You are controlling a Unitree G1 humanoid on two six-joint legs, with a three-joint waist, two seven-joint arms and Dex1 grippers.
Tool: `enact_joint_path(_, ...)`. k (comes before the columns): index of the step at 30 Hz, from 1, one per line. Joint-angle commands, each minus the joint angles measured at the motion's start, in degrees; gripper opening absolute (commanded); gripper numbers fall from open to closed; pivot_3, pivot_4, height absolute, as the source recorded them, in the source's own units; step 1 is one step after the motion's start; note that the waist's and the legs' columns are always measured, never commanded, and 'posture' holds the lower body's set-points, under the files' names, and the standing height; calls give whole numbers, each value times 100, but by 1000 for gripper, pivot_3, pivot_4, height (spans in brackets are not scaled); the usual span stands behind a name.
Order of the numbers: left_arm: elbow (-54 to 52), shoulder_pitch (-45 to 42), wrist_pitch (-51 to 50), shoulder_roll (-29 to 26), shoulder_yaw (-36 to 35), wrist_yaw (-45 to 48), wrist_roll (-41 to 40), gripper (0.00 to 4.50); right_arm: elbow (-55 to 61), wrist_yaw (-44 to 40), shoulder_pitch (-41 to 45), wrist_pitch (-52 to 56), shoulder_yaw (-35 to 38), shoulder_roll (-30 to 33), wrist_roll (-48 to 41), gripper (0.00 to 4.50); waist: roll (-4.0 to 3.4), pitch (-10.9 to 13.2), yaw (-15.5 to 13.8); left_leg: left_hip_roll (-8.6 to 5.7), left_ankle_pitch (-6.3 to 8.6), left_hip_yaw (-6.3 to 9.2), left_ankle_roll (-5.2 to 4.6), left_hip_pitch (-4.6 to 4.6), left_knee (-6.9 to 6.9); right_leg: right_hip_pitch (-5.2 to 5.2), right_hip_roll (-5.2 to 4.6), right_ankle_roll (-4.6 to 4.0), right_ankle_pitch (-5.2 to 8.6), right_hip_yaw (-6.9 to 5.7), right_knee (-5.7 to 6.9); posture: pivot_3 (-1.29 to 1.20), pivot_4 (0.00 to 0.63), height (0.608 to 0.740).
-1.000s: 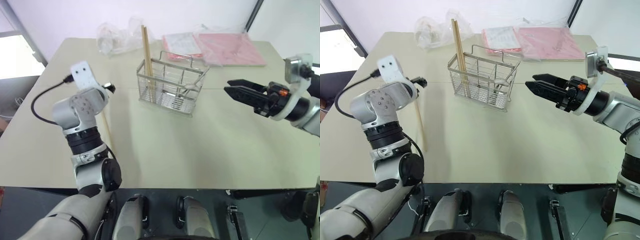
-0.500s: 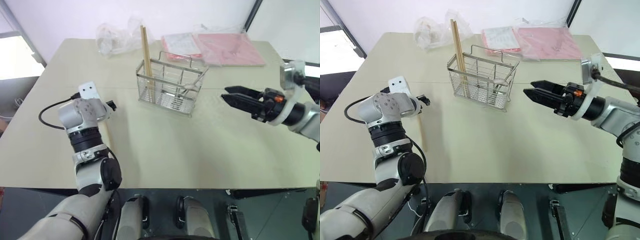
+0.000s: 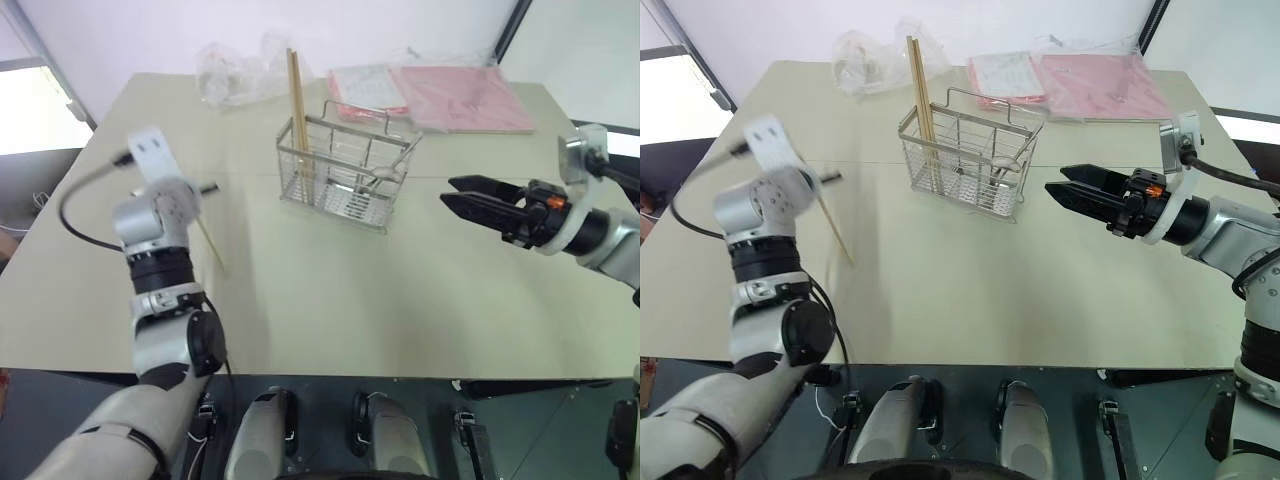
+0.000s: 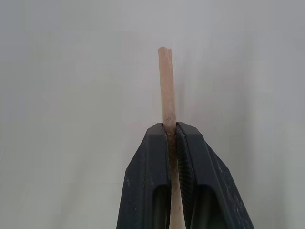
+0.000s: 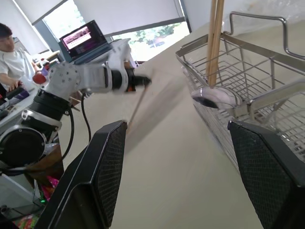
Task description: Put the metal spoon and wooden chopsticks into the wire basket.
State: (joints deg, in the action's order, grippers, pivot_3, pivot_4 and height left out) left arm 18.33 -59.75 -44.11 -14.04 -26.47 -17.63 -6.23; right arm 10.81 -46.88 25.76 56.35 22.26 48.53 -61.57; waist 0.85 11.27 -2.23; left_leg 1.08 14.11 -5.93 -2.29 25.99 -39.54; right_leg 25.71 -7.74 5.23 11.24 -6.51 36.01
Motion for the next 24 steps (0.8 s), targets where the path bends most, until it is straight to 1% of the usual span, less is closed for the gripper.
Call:
enact_joint_path(1, 83, -696, 1697, -284, 110, 246, -59, 29, -2, 6, 164, -44, 200, 108, -83, 3483, -3, -2, -7, 0, -3, -1, 2, 14, -1, 12, -1, -1, -2, 0, -1, 0, 150, 699)
enact_joint_path(3, 395, -1238, 2749, -372, 192, 867, -290, 29, -90, 50, 280, -8, 187, 109, -95, 3483, -5, -3, -14, -7, -13, -7, -10, 19, -4, 14, -6, -1, -3, 0, -2, 0, 150, 699)
enact_joint_path(5, 657, -1633, 3431, -301, 271, 1533, -598, 29, -167, 91, 366, 26, 184, 96, -110, 3483, -5, -3, -20, -6, -13, -7, -13, 30, -17, 16, -6, 0, -3, -4, -3, 0, 150, 699)
enact_joint_path(7, 939, -1888, 3604, -103, 257, 2112, -1010, 29, -179, 128, 402, 39, 161, 72, -99, 3483, -5, -3, -33, -4, -6, 0, -26, 47, -43, 15, -5, 4, -5, -16, -2, 0, 150, 699)
enact_joint_path(9, 1254, -2017, 3749, 78, 292, 2563, -1253, 29, -138, 176, 408, 57, 148, 43, -107, 3483, -5, -3, -25, -6, 10, -1, -53, 47, -56, 7, -6, 8, -7, -16, -6, 0, 150, 699)
enact_joint_path(14, 2028, -2081, 4264, 433, 518, 3090, -1321, 29, 15, 352, 315, 125, 260, 29, -248, 3483, -3, -2, 6, -5, 11, -2, -61, 47, -58, 4, 0, 21, -13, -15, -10, 0, 150, 699)
enact_joint_path(20, 3068, -2172, 4962, 709, 814, 3469, -1123, 29, 342, 678, -36, 281, 658, 79, -579, 3483, -2, -1, -1, -3, 11, -3, -63, 48, -55, 10, 4, 22, -13, -15, -3, 0, 150, 699)
enact_joint_path(24, 3486, -2023, 5302, 868, 1099, 3639, -871, 29, 488, 881, -213, 315, 865, 85, -757, 3483, -1, -1, -10, -3, 13, -2, -66, 47, -56, 9, 3, 23, -14, -14, -3, 0, 150, 699)
